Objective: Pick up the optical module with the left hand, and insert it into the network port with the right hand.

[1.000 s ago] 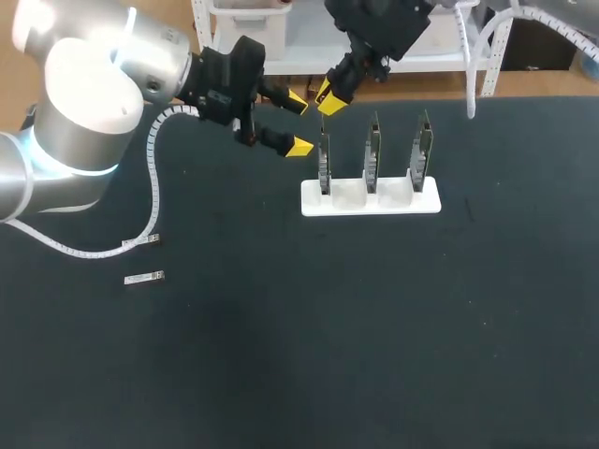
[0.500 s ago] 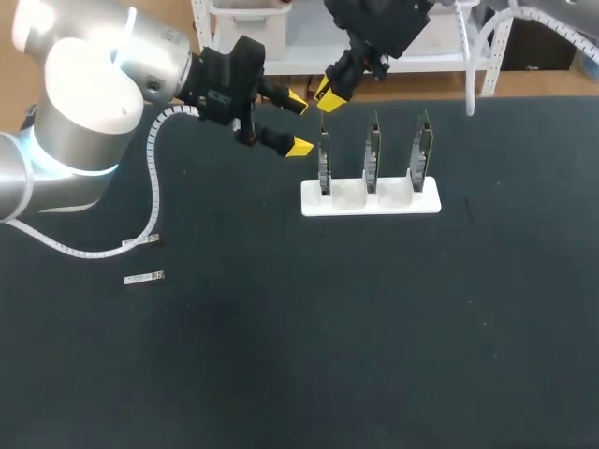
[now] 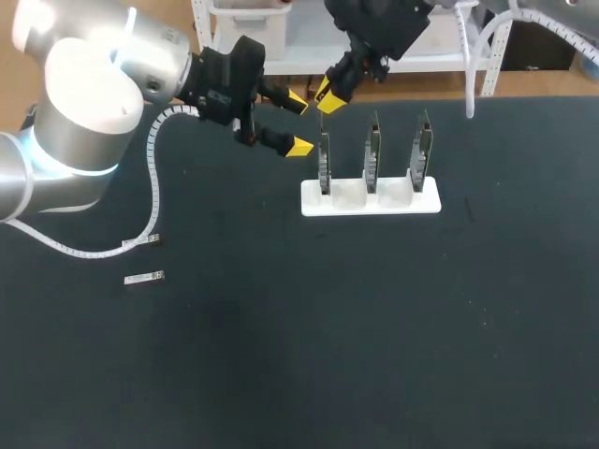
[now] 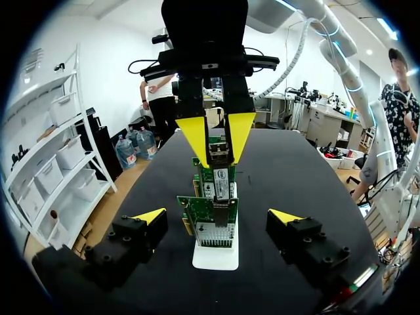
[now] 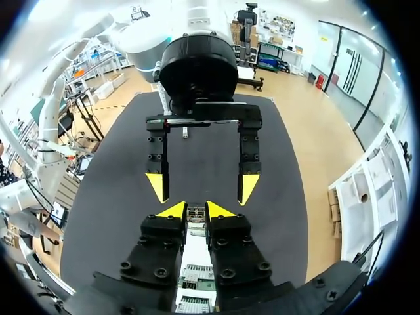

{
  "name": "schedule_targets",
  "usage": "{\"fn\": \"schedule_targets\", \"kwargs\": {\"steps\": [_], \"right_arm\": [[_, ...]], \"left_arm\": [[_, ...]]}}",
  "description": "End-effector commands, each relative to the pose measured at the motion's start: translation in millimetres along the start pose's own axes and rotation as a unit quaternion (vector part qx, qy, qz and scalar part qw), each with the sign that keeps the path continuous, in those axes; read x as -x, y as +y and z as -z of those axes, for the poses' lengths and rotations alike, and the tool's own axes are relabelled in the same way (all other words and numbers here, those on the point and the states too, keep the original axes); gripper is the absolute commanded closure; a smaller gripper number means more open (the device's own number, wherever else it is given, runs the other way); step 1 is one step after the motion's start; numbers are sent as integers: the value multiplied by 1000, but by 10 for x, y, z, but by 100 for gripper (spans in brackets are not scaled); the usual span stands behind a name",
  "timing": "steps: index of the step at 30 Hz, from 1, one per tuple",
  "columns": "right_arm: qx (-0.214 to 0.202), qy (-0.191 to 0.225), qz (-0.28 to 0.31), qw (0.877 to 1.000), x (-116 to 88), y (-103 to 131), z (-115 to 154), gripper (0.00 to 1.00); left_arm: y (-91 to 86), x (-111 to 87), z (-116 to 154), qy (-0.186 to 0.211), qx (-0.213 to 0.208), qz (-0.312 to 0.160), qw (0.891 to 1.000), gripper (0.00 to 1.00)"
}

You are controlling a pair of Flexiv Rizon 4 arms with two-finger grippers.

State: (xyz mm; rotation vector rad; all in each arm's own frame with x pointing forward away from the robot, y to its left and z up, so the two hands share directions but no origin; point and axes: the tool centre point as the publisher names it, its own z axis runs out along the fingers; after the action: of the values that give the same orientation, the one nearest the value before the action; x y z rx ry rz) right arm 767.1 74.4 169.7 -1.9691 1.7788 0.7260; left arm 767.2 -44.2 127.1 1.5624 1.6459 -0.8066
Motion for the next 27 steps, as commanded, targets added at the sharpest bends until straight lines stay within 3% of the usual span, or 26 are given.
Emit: {"fn": "schedule_targets", "kwargs": {"steps": [1, 27], "right_arm": [[-4, 0, 4, 1000, -5, 23, 8, 100], [-7, -11, 0, 1000, -55, 4, -17, 100]], "left_arm": [[18, 10, -7, 3, -2, 1, 1000, 0], [18, 10, -7, 3, -2, 1, 1000, 0]]}}
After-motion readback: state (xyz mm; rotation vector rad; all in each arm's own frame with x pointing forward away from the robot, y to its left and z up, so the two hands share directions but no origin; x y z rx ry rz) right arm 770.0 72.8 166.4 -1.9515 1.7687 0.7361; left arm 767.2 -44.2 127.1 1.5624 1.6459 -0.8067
